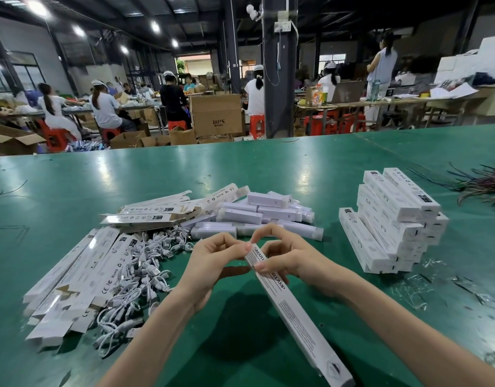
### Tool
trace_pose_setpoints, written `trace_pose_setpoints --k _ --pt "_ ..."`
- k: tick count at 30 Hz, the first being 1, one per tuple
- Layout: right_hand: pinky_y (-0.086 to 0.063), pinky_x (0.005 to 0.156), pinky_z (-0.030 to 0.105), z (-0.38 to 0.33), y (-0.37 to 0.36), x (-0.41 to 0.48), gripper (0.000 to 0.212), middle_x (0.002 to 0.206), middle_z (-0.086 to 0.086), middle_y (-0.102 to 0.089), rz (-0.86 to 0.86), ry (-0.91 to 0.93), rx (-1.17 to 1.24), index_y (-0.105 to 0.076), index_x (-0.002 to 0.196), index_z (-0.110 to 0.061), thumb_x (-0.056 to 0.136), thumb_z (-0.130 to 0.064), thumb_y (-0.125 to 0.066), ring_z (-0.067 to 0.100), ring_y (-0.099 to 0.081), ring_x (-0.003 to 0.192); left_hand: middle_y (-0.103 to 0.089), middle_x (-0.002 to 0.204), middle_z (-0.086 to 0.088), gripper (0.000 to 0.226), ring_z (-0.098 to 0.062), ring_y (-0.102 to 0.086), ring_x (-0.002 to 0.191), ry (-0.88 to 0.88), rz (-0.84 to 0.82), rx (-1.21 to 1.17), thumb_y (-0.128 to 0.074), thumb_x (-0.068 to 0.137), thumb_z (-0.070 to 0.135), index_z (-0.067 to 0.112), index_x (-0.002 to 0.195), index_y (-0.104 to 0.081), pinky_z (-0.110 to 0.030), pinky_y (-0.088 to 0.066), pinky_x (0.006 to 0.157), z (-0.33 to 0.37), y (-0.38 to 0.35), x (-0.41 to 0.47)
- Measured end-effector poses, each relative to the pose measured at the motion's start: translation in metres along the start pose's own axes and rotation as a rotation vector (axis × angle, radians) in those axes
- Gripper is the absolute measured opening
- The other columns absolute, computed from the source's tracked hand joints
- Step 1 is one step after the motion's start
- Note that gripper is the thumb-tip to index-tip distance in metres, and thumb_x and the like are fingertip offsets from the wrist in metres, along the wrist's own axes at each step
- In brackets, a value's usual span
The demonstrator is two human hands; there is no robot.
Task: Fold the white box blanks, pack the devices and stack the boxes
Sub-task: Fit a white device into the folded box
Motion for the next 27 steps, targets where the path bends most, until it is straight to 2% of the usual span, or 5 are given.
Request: trace_pose_setpoints --k 9,14,18,23,27 --pt "-0.047 0.050 0.023 0.002 0.001 0.002 0.028 0.091 0.005 -0.067 0.097 -0.028 0.196 -0.060 0.107 -0.025 0.081 -0.027 -0.071 0.017 -0.060 0.060 -0.073 0.084 -0.017 0.017 -0.023 -0.071 0.069 0.139 0.090 -0.257 -0.076 0.062 0.007 0.006 0.075 -0.066 -0.026 -0.057 0.059 -0.009 0.003 0.008" --pt "-0.051 0.095 0.035 0.001 0.000 -0.001 0.064 0.117 -0.005 -0.068 0.178 0.123 0.155 -0.051 0.128 -0.025 0.074 0.002 -0.070 0.013 -0.063 0.108 -0.074 0.079 -0.014 0.009 -0.019 -0.071 0.061 0.264 0.248 -0.557 -0.059 0.088 0.000 -0.003 0.096 -0.062 -0.023 -0.059 0.056 -0.018 0.016 0.018" --pt "-0.046 0.100 0.034 -0.005 -0.012 -0.001 0.043 0.114 -0.006 -0.068 0.278 0.305 -0.079 -0.057 0.122 -0.024 0.084 -0.012 -0.072 0.012 -0.061 0.111 -0.072 0.083 -0.012 0.018 -0.015 -0.069 0.060 0.267 0.204 -0.455 -0.050 0.095 -0.001 -0.009 0.108 -0.061 -0.016 -0.055 0.051 -0.024 0.008 0.017" --pt "-0.048 0.080 0.030 -0.003 -0.014 -0.004 0.020 0.097 -0.003 -0.060 0.578 0.564 -0.670 -0.062 0.106 -0.006 0.087 -0.005 -0.068 0.018 -0.057 0.089 -0.049 0.134 -0.003 0.048 -0.012 -0.051 0.119 -0.293 0.207 0.411 -0.062 0.082 0.007 0.016 0.127 -0.047 -0.028 -0.045 0.096 -0.025 -0.001 0.002" --pt "-0.048 0.087 0.030 0.007 -0.018 -0.007 0.039 0.112 0.002 -0.058 0.547 0.602 -0.950 -0.058 0.121 -0.008 0.083 -0.002 -0.066 0.022 -0.055 0.103 -0.044 0.141 0.013 0.063 -0.015 -0.043 0.133 -0.673 -0.011 0.525 -0.062 0.082 0.021 0.028 0.140 -0.037 -0.026 -0.037 0.108 -0.031 -0.023 -0.020"
Point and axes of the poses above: each hand's wrist, its own x-axis towards the middle knuckle, its own y-axis out of the back of the hand, z = x × y, the point moved 2 cm from there along x, towards the middle knuckle
